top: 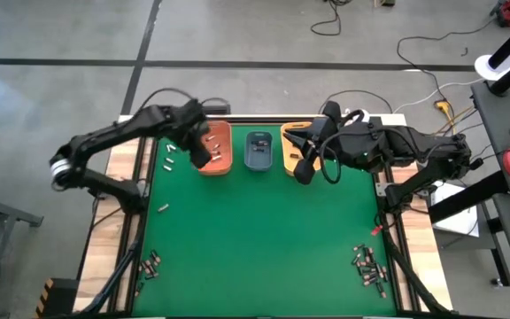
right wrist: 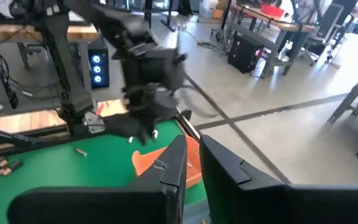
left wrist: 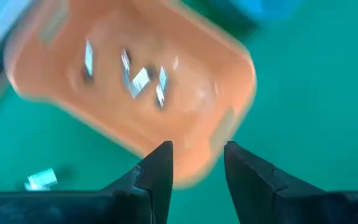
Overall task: Sort batteries
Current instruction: Put the silver battery into the orange bin
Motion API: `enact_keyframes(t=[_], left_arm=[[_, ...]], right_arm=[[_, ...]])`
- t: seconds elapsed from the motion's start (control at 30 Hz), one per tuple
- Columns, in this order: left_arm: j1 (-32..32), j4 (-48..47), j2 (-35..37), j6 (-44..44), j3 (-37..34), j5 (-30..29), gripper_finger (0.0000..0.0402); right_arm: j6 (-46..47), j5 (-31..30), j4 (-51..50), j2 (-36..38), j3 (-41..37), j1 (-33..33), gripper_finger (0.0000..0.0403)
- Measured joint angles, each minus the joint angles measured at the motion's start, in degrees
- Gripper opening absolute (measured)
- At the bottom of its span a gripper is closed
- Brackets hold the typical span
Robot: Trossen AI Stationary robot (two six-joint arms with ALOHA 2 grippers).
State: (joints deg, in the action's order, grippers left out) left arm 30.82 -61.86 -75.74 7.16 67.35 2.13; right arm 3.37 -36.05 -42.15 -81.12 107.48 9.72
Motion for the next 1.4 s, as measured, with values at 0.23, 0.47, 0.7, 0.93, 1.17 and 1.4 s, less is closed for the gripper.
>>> enact_keyframes(t=[0.23, 0.47, 0.7, 0.93, 1.17, 1.4], left_arm=[[-5.81, -6.96, 11.18, 13.10, -13.40, 0.19, 0.0122], [-8.76, -7.97, 16.47, 20.44, -25.87, 1.93, 0.0122], [-10.77, -3.13, 16.60, 22.37, -32.08, 7.00, 0.0121], [-11.01, -0.47, 13.00, 21.78, -33.90, 6.93, 0.0118], [-11.01, 1.40, 6.71, 20.71, -35.71, 6.99, 0.0118], [-10.97, 1.41, 0.33, 19.21, -35.56, 7.01, 0.0118]], right_arm=[[-8.16, 0.01, 4.53, 0.00, -0.02, 0.00, 0.0038], [-8.11, -0.02, 5.24, -0.02, -0.02, 0.00, 0.0038], [-4.45, 0.00, 5.20, -0.04, -0.02, 0.00, 0.0038], [-3.86, 0.00, 5.18, -0.17, -0.02, 0.00, 0.0038], [-3.79, 0.00, 5.13, -0.81, -0.02, 0.00, 0.0038], [-3.19, 0.00, 5.11, -0.85, -0.02, 0.00, 0.0038]])
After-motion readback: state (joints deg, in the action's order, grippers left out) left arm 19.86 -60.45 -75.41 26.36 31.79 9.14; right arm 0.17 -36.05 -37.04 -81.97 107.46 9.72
